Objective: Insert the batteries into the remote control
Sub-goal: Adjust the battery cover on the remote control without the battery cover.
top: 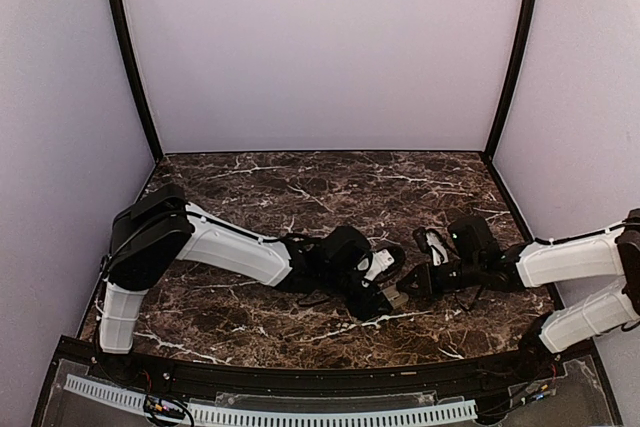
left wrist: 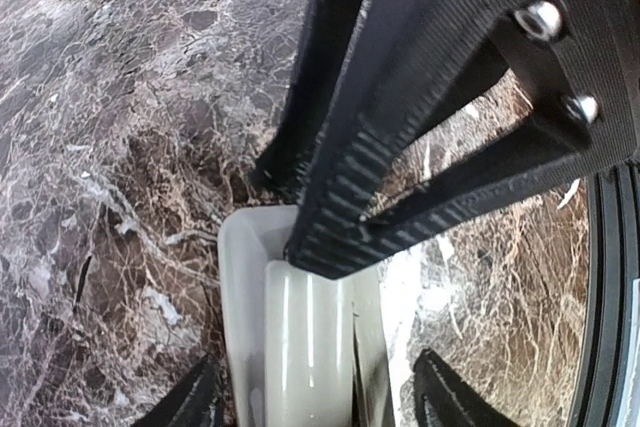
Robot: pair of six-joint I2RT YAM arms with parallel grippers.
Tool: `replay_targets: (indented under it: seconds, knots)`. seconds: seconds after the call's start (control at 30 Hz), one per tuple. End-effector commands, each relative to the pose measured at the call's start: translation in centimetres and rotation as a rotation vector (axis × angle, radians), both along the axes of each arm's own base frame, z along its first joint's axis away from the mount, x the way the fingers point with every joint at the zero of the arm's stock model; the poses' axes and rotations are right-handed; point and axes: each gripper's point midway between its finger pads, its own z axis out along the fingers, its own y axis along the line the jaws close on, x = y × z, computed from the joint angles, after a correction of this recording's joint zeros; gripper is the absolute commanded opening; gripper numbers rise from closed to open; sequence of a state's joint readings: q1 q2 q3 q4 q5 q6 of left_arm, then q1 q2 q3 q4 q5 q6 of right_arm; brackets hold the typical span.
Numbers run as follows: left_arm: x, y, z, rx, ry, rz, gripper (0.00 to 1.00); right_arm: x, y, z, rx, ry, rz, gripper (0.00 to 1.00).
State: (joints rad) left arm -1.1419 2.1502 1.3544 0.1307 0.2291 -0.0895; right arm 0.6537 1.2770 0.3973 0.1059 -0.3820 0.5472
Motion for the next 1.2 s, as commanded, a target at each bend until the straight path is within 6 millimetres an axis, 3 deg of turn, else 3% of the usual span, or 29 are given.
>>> replay_targets:
  seconds: [0.0,0.3,0.37,0.53,0.77,1.0,1.17]
  knots:
    - [-0.8,0.8,2.1,-0.014,-0.048,-0.062,0.66,0.6,0.3,0.9,-0.006,-0.04,0.009,0.26]
    - [-1.9,4.5,4.1,-0.029,-0.105,-0.092,0.72,0.7,0.6,0.8,-0.007,-0.028,0.027,0.3]
    - [-1.8,4.9,3.9,-0.028,-0.113,-0.079,0.68,0.6,0.7,0.5,-0.011,-0.015,0.031,0.3]
    - [-1.1,4.5,3.8,-0.038,-0.131,-0.059,0.47,0.5,1.1,-0.2,-0.012,0.016,0.05,0.3]
    - [0.2,4.1,3.5,-0.026,-0.169,-0.013,0.37,0.3,1.2,-0.4,-0.007,0.025,0.057,0.29]
    - [1.4,2.6,3.3,-0.034,-0.182,0.016,0.38,0.4,1.0,0.2,-0.013,0.004,0.051,0.28]
    - [0.0,1.6,4.0,-0.078,-0.12,-0.045,0.65,0.3,0.7,0.3,-0.022,0.001,0.049,0.28]
